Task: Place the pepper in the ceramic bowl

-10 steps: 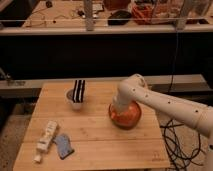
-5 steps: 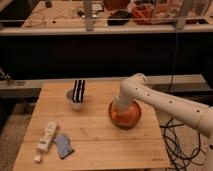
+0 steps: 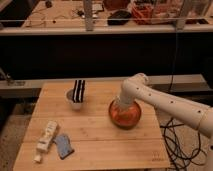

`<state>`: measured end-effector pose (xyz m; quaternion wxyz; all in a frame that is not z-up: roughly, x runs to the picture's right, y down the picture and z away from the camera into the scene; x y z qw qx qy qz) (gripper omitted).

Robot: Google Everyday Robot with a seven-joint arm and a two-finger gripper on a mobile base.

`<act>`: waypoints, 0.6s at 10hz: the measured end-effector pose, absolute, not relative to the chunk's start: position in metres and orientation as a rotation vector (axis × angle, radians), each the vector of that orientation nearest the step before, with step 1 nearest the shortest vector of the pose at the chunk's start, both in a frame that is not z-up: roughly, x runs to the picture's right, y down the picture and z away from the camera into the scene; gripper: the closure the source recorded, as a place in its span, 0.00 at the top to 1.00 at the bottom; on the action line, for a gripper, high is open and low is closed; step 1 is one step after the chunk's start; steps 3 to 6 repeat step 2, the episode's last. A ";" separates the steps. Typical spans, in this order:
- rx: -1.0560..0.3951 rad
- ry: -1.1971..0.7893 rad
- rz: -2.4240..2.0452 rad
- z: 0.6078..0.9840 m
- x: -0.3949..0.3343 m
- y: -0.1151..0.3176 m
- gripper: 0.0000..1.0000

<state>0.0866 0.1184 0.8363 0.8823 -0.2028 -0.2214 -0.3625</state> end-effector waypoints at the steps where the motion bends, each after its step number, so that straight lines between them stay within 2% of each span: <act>1: -0.422 -0.460 -0.751 0.837 0.086 0.118 0.02; 6: -0.422 -0.458 -0.747 0.837 0.087 0.117 0.02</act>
